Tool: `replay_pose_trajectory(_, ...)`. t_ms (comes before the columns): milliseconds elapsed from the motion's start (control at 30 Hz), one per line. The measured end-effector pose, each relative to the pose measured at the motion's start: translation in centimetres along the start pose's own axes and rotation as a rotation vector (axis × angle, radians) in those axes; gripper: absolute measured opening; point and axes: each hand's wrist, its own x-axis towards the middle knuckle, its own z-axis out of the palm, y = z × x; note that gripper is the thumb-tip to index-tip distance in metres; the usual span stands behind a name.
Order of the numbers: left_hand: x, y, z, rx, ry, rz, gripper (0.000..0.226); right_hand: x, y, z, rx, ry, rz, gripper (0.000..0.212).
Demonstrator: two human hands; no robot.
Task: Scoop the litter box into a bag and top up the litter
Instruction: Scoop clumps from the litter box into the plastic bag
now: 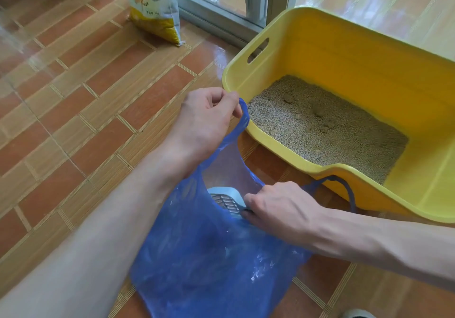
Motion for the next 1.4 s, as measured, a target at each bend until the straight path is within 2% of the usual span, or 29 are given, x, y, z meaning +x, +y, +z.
replay_pose_trajectory(67,0.1,-0.2,0.0,0.003,0.0,-0.002,0.038,-0.1,0.0,0.8,-0.115,-0.005,-0.108,0.034)
replay_pose_trajectory(167,0.2,-0.3,0.1,0.0,-0.004,-0.001,0.038,-0.2,0.8,2.3,-0.195,-0.027,-0.144,0.047)
replay_pose_trajectory(333,0.3,-0.4,0.2,0.0,-0.007,0.002,0.038,-0.7,1.6,1.9,-0.181,0.065,-0.166,0.036)
replay_pose_trajectory(600,0.5,-0.6,0.1,-0.018,-0.002,0.023,0.038,-2.8,3.8,-3.4,-0.029,0.21,0.067,0.04)
replay_pose_trajectory(733,0.5,-0.7,0.2,-0.022,-0.003,0.024,0.038,-4.4,5.7,-7.9,0.197,0.073,0.207,0.048)
replay_pose_trajectory(900,0.6,-0.7,0.3,-0.028,0.012,0.03,0.038,-5.9,8.8,-11.6,0.464,0.108,0.333,0.049)
replay_pose_trajectory(1033,0.6,-0.8,0.2,-0.058,0.0,0.031,0.035,-5.4,13.0,-10.8,0.396,0.168,0.504,0.048)
replay_pose_trajectory(1167,0.5,-0.9,0.3,-0.064,-0.018,0.03,0.036,-4.8,16.4,-7.9,0.189,0.216,0.632,0.042)
replay_pose_trajectory(1267,0.4,-1.1,0.1,-0.053,-0.026,0.023,0.037,-4.5,17.7,-6.4,0.124,0.168,0.703,0.038)
replay_pose_trajectory(1400,0.4,-1.2,0.0,-0.041,-0.02,0.007,0.039,-4.1,18.5,-5.6,0.154,0.091,0.777,0.036)
